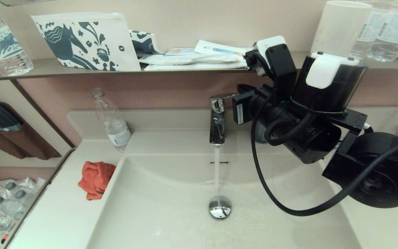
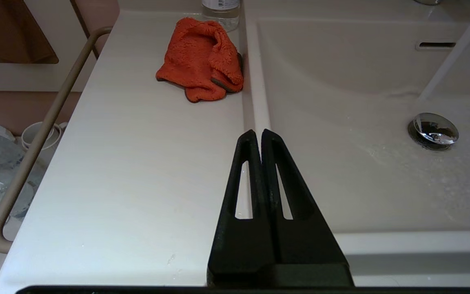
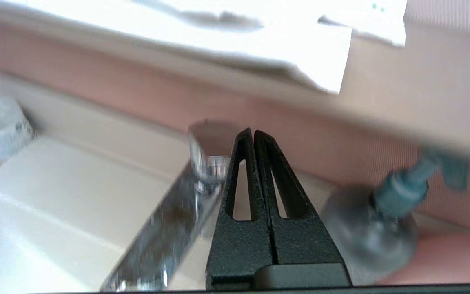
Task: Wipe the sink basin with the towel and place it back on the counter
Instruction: Turn off the faucet
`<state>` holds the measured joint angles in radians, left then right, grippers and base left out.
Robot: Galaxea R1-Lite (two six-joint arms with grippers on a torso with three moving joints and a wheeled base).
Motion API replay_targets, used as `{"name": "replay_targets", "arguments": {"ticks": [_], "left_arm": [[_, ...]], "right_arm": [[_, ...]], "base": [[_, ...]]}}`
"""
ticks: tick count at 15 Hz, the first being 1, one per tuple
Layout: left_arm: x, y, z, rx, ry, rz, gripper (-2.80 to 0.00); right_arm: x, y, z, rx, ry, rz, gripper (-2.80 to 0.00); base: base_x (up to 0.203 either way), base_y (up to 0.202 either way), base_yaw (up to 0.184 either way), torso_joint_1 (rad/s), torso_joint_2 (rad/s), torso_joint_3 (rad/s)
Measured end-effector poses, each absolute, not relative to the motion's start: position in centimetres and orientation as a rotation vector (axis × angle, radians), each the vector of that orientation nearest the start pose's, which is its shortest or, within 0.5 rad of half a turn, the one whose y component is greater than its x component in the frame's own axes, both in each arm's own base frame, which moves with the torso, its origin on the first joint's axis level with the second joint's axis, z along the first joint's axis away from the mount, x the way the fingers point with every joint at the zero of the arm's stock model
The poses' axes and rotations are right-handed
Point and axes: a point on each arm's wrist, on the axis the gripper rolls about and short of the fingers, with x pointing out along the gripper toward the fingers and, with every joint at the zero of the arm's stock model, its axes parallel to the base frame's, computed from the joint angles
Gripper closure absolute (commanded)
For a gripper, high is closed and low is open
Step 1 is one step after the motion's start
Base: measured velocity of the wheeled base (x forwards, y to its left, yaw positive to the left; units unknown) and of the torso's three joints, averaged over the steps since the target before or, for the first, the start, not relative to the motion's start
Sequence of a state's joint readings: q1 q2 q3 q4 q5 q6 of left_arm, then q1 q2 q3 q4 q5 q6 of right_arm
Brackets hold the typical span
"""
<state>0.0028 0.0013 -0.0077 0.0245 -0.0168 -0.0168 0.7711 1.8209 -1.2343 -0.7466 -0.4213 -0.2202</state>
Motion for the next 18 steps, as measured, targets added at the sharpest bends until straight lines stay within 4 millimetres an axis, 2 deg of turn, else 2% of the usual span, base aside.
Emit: {"name": "replay_targets", "arguments": {"ticks": [3,9,12,18], "left_arm": [[-2.3,0.0,7.5,-0.017,0.018,-0.013,0.0],[-2.3,0.0,7.5,-0.018,0.018,-0.014,0.0],[-2.3,0.0,7.5,-0.017,0.018,-0.014,0.0],[-2.3,0.0,7.5,-0.018,0.018,-0.014,0.0]], "right_arm": [[27.6,25.2,28.4,-0.131,-0.201,0.337,0.0],[29.7,26.9,27.0,-0.198,-0.158,0.362,0.0],[29.9,27.1,26.2,-0.216,-0.13,0.366,0.0],[28.8,26.2,24.1,-0.277,-0.035,0.373,0.0]], "base": [[0.0,0.0,0.0,0.0,0.0,0.0],[0.0,0.0,0.0,0.0,0.0,0.0],[0.0,0.0,0.0,0.0,0.0,0.0],[0.0,0.0,0.0,0.0,0.0,0.0]]}}
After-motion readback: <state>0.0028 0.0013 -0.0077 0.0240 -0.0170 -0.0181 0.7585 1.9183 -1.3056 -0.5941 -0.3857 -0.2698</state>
